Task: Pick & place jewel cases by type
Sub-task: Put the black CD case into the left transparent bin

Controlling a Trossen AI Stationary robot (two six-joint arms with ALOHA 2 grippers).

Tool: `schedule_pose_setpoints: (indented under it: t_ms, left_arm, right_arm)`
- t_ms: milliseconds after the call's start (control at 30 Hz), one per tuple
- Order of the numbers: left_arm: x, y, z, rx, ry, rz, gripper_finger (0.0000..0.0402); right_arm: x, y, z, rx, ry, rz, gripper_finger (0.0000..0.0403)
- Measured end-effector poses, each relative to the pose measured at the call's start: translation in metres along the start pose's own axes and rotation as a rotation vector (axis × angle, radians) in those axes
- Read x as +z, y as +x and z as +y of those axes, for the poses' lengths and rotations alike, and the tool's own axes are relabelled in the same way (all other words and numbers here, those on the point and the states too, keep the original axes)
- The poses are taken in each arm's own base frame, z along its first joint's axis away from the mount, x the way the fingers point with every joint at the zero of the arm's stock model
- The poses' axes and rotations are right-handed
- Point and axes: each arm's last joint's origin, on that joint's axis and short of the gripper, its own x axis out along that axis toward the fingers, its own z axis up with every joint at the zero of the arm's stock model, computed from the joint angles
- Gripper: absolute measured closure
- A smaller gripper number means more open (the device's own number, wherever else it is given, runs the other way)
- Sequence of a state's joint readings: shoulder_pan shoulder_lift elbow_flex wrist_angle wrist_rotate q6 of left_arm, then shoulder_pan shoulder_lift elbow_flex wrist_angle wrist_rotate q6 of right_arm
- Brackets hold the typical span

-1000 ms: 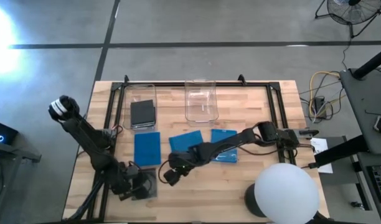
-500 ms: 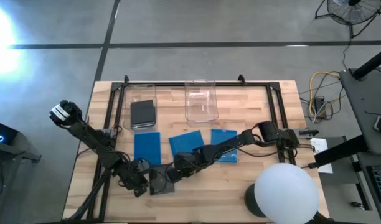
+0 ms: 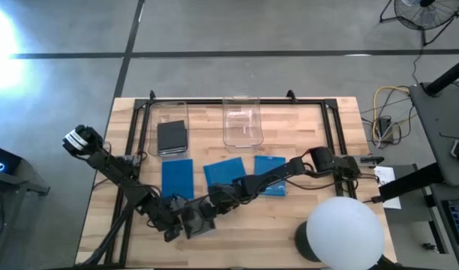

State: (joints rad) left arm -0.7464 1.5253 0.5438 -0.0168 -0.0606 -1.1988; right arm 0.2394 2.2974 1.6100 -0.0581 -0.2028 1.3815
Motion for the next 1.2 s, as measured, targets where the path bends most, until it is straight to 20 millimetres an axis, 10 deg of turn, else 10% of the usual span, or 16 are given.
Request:
schedule_pose_setpoints:
  t_ms: [633,1000,1200]
  left_arm:
    - [-0.004,0.003,0.007,0.011,0.002,0.028,0.0307]
    - [-0.001,0.001,0.001,0.005,-0.028,0.021,0.0307]
    - [0.0,0.001,-0.003,-0.005,0.004,0.007,0.0307]
  right_arm:
    - [0.0,-0.034,0.045,0.239,-0.16,-0.012,0.0181]
    - [-0.002,-0.024,0.002,-0.169,-0.036,-0.07,0.0181]
    - [-0.009,-0.003,-0.003,-0.113,-0.064,-0.085,0.0181]
